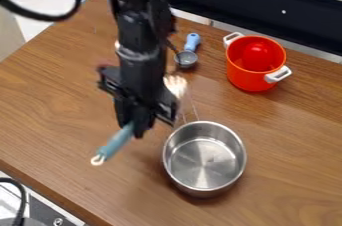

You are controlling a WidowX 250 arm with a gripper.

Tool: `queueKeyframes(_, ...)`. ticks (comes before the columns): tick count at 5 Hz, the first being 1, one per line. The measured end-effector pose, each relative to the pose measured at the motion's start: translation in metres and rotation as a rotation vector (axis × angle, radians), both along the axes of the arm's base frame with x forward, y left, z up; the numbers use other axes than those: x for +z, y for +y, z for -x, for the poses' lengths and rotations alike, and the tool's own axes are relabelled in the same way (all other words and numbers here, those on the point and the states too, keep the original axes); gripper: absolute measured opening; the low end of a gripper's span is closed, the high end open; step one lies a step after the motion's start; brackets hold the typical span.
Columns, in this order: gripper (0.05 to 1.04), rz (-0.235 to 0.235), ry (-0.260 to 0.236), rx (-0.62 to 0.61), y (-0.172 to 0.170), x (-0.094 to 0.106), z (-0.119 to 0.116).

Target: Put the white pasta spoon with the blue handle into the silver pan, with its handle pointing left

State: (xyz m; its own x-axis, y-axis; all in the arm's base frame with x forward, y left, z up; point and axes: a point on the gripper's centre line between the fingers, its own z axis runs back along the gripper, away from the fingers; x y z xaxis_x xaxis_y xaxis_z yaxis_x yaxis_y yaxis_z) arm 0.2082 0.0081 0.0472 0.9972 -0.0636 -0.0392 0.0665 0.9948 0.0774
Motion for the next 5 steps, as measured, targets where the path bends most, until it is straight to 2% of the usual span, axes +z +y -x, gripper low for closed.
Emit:
queueKeyframes(2,0.204,-0.03,-0.088,-0.289,-0.039,-0.013,0.016)
queueKeyframes(3,0.204,-0.039,-0.101,-0.347,-0.045,-0.013,0.015)
queueKeyframes(4,0.204,-0.055,-0.033,-0.383,-0.052,-0.012,0.014)
queueKeyframes(5,0.204,-0.06,-0.017,-0.367,-0.053,-0.011,0.015)
